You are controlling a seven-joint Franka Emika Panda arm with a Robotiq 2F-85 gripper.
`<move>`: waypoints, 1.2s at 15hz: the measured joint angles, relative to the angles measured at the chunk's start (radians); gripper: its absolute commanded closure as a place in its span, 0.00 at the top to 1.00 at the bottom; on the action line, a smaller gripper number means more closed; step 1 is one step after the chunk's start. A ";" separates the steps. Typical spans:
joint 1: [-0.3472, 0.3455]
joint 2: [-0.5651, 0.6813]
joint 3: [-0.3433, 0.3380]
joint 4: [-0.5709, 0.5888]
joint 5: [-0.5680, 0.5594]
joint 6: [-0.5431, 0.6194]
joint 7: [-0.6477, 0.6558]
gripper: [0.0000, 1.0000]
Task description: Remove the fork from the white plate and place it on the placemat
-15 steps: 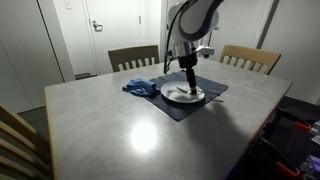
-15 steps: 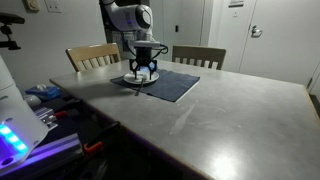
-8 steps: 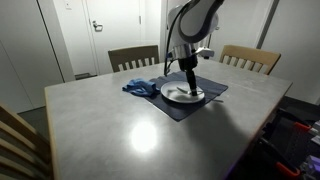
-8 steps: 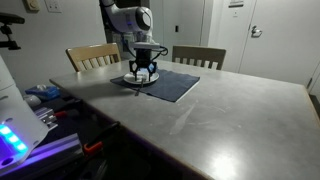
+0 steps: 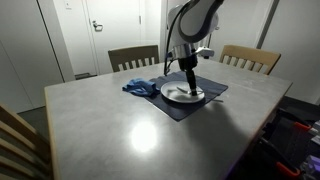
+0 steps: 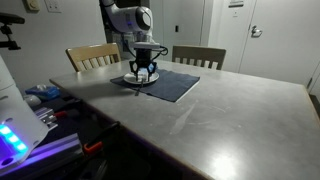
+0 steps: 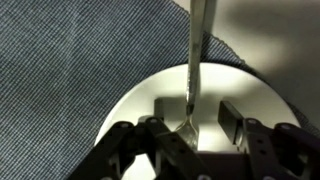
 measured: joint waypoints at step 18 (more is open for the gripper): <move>-0.002 0.001 0.000 0.005 0.000 0.000 0.000 0.02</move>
